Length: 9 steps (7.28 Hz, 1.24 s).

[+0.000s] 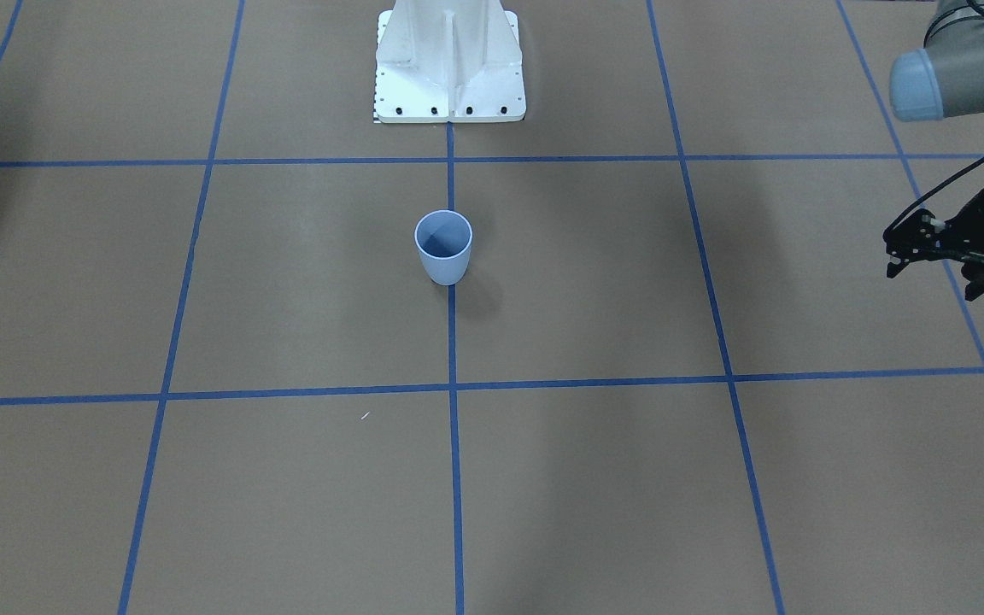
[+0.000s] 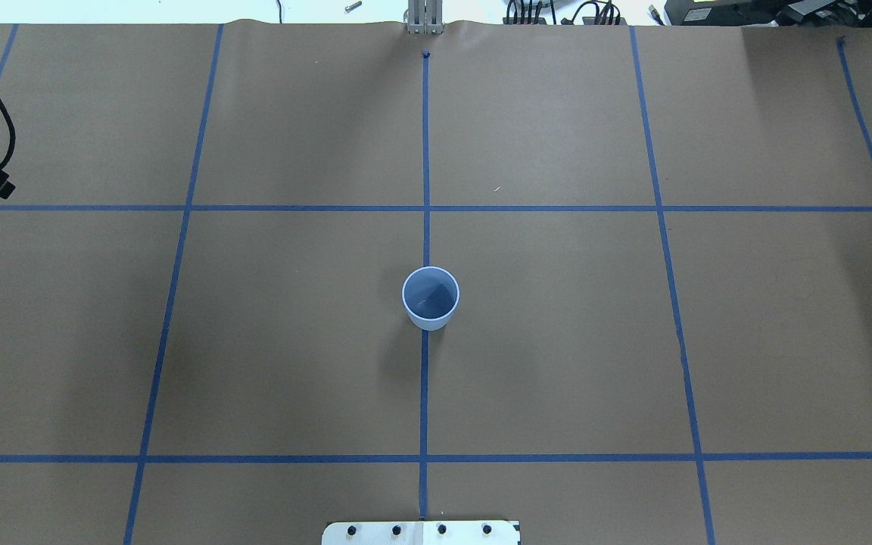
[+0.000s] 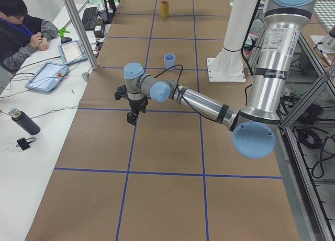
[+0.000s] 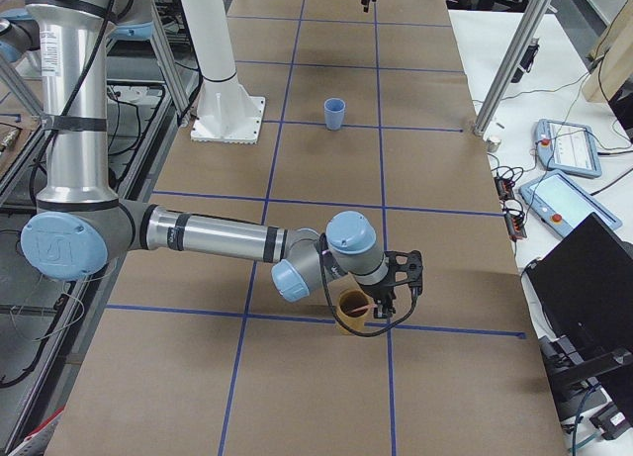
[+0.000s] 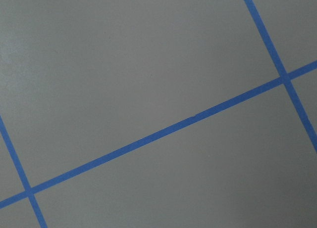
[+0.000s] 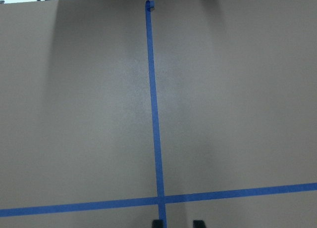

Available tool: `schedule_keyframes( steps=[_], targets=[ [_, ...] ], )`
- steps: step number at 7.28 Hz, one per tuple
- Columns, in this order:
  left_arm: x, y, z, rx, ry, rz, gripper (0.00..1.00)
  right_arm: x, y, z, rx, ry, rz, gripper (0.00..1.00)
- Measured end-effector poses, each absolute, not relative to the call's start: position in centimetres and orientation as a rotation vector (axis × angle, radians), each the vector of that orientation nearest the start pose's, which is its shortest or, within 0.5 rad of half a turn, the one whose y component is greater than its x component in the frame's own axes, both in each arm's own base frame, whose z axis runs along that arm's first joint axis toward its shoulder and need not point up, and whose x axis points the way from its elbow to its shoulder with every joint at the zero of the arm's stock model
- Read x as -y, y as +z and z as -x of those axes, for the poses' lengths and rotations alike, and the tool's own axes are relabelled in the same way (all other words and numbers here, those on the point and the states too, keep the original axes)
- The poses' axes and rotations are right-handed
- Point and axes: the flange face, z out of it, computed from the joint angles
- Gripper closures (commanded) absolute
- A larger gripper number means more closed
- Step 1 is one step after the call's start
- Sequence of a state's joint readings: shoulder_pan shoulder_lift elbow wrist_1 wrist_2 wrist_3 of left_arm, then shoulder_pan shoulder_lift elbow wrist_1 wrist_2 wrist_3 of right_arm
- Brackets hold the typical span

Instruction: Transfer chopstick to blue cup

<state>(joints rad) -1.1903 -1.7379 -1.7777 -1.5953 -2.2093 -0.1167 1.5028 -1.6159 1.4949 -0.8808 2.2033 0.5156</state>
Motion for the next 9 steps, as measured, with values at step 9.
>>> schedule_keyframes(
  steps=[9],
  targets=[
    [54.7, 47.1, -12.2, -0.759, 0.345, -0.206, 0.02, 51.7, 47.2, -12.2, 0.870, 0.277, -0.382, 1.00]
  ],
)
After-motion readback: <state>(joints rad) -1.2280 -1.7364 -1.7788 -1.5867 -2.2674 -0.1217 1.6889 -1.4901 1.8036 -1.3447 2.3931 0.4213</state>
